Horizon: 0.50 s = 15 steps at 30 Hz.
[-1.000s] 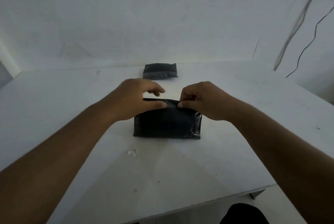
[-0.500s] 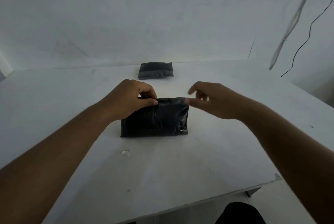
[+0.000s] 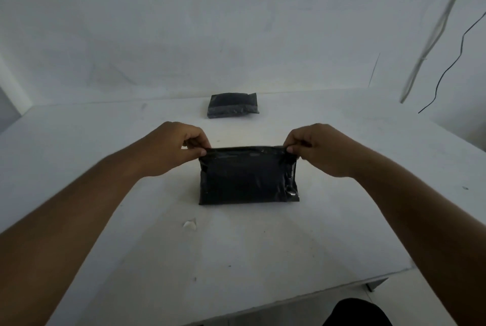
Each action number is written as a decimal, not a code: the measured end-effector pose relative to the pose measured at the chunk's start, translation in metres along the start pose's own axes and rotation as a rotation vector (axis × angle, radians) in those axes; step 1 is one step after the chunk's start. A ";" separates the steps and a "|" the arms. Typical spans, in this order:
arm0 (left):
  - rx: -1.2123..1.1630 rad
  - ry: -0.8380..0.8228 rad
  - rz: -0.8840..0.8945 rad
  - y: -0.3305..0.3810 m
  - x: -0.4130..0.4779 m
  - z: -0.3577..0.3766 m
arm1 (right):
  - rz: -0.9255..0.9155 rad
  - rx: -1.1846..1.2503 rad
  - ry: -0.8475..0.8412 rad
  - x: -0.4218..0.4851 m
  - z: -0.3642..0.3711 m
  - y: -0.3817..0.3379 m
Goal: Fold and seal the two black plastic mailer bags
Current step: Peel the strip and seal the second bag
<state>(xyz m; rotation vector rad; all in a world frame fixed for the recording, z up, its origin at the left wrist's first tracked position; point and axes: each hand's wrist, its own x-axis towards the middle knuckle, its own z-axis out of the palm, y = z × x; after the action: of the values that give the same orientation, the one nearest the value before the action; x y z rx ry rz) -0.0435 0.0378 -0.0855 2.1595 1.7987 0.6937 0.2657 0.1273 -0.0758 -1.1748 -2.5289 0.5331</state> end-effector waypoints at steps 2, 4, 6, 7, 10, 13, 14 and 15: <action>0.006 0.042 -0.008 0.000 0.003 0.000 | 0.017 0.026 0.102 0.003 -0.002 -0.003; -0.008 0.056 -0.036 -0.002 0.002 -0.001 | 0.027 0.073 0.176 0.003 -0.006 -0.005; -0.034 0.051 -0.052 -0.005 -0.003 -0.001 | 0.017 0.050 0.175 0.000 -0.006 -0.005; -0.048 0.063 -0.064 -0.006 -0.005 0.001 | 0.014 0.040 0.162 -0.002 -0.004 -0.004; -0.108 0.180 -0.113 -0.006 -0.010 0.011 | 0.039 0.131 0.168 -0.004 0.005 0.002; -0.251 0.273 -0.158 -0.003 -0.010 0.019 | 0.080 0.228 0.191 0.000 0.012 0.009; -0.321 0.261 -0.183 -0.001 -0.010 0.020 | 0.092 0.248 0.197 0.002 0.013 0.010; -0.391 0.233 -0.206 0.001 -0.010 0.021 | 0.107 0.274 0.209 0.003 0.015 0.011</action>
<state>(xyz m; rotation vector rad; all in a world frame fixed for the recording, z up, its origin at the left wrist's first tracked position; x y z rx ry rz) -0.0333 0.0303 -0.1050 1.6722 1.7778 1.1715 0.2649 0.1331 -0.0932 -1.1978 -2.1479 0.7171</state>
